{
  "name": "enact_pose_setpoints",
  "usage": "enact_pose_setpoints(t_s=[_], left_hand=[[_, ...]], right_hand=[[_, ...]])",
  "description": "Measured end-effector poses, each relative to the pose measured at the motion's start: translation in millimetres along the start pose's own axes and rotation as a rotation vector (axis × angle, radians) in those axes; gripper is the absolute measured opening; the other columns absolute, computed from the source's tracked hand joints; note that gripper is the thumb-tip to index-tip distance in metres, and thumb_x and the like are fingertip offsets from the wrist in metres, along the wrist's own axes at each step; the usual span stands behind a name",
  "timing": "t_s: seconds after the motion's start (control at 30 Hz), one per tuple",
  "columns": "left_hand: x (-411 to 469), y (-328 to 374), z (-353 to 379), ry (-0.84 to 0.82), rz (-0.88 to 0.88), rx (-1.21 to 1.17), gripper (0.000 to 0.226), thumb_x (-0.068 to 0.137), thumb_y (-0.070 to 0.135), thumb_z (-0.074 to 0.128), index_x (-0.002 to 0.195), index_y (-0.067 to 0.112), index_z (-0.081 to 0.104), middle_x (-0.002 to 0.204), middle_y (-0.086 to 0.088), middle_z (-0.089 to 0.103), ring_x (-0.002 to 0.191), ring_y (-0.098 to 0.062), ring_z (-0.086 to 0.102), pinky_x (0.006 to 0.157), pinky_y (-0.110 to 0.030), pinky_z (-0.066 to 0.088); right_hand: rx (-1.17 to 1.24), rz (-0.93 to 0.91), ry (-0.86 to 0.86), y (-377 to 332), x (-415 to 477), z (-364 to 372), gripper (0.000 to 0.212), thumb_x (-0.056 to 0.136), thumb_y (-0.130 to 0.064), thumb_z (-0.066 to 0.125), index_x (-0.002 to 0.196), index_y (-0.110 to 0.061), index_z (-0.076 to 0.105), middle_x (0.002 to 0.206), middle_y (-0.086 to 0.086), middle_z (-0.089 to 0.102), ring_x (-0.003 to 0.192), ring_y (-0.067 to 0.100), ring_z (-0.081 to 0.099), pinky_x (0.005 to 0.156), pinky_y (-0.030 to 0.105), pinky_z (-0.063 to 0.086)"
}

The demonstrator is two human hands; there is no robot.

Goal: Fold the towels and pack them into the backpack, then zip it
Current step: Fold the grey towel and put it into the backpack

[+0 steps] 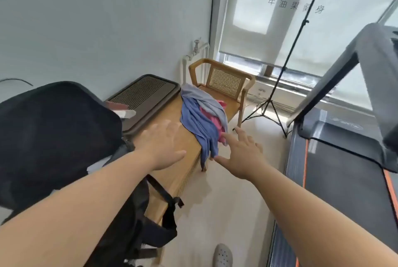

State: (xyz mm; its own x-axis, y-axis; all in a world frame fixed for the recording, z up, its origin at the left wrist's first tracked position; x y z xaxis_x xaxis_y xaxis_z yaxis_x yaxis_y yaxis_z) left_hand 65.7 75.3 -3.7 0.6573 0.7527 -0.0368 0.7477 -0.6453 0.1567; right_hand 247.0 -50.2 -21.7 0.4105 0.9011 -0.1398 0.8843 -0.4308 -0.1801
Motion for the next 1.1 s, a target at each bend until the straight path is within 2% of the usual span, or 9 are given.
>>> enact_pose_setpoints(t_s=[0.13, 0.27, 0.4, 0.53, 0.77, 0.93, 1.1], left_hand=[[64, 1, 17, -0.069, -0.123, -0.067, 0.093, 0.08, 0.07, 0.054, 0.156, 0.032, 0.018, 0.162, 0.002, 0.023, 0.145, -0.027, 0.029, 0.115, -0.049, 0.031], [119, 1, 36, -0.112, -0.176, -0.034, 0.093, 0.078, 0.07, 0.052, 0.155, 0.032, 0.018, 0.161, 0.002, 0.025, 0.144, -0.026, 0.031, 0.113, -0.046, 0.031], [172, -12, 55, -0.161, -0.252, -0.1, 0.087, 0.082, 0.062, 0.058, 0.154, 0.029, 0.022, 0.156, -0.001, 0.033, 0.14, -0.028, 0.035, 0.108, -0.042, 0.035], [230, -36, 72, -0.199, -0.28, -0.11, 0.076, 0.083, 0.061, 0.059, 0.145, 0.027, 0.033, 0.145, -0.003, 0.044, 0.129, -0.029, 0.047, 0.099, -0.043, 0.045], [307, -77, 123, -0.327, -0.406, -0.202, 0.065, 0.081, 0.057, 0.059, 0.133, 0.021, 0.044, 0.13, -0.004, 0.053, 0.111, -0.027, 0.056, 0.086, -0.042, 0.051], [320, -97, 152, -0.333, -0.619, -0.393, 0.061, 0.087, 0.049, 0.063, 0.132, 0.011, 0.047, 0.126, -0.008, 0.055, 0.105, -0.026, 0.056, 0.086, -0.039, 0.05], [302, -120, 193, -0.323, -0.889, -0.561, 0.06, 0.087, 0.048, 0.063, 0.131, 0.01, 0.049, 0.125, -0.008, 0.054, 0.093, -0.021, 0.049, 0.084, -0.036, 0.049]], right_hand=[[-0.041, -0.09, -0.072, 22, 76, -5, 0.082, 0.085, -0.071, 0.051, 0.153, -0.041, 0.017, 0.165, 0.003, 0.009, 0.147, 0.032, 0.022, 0.115, 0.054, 0.025], [-0.051, -0.151, -0.111, 40, 149, -5, 0.083, 0.085, -0.07, 0.053, 0.154, -0.04, 0.018, 0.165, 0.005, 0.008, 0.148, 0.033, 0.02, 0.115, 0.053, 0.024], [-0.037, -0.199, -0.196, 43, 211, 13, 0.082, 0.086, -0.068, 0.054, 0.154, -0.04, 0.018, 0.165, 0.004, 0.007, 0.147, 0.034, 0.019, 0.116, 0.052, 0.023], [-0.062, -0.27, -0.25, 39, 268, 28, 0.08, 0.085, -0.068, 0.055, 0.153, -0.044, 0.019, 0.164, 0.004, 0.009, 0.146, 0.032, 0.019, 0.116, 0.05, 0.022], [-0.217, -0.329, -0.38, 54, 343, 46, 0.078, 0.085, -0.069, 0.051, 0.152, -0.045, 0.019, 0.164, 0.004, 0.008, 0.146, 0.034, 0.019, 0.115, 0.052, 0.021], [-0.255, -0.376, -0.422, 45, 407, 52, 0.075, 0.088, -0.068, 0.05, 0.153, -0.043, 0.022, 0.165, 0.003, 0.006, 0.148, 0.034, 0.015, 0.117, 0.052, 0.02], [-0.321, -0.559, -0.518, 5, 456, 94, 0.073, 0.088, -0.068, 0.05, 0.152, -0.046, 0.022, 0.166, -0.003, 0.005, 0.15, 0.033, 0.012, 0.117, 0.056, 0.022]])
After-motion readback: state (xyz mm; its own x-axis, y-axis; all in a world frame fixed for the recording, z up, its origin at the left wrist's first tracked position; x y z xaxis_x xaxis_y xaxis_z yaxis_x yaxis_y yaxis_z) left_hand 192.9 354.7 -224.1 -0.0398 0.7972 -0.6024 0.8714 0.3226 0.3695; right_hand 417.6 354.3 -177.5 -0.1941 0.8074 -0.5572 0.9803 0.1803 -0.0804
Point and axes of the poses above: each hand's wrist, its own x-axis towards the middle knuckle, its own z-axis out of the palm, y = z × x, the point moved 10 cm from there along x, towards the middle knuckle
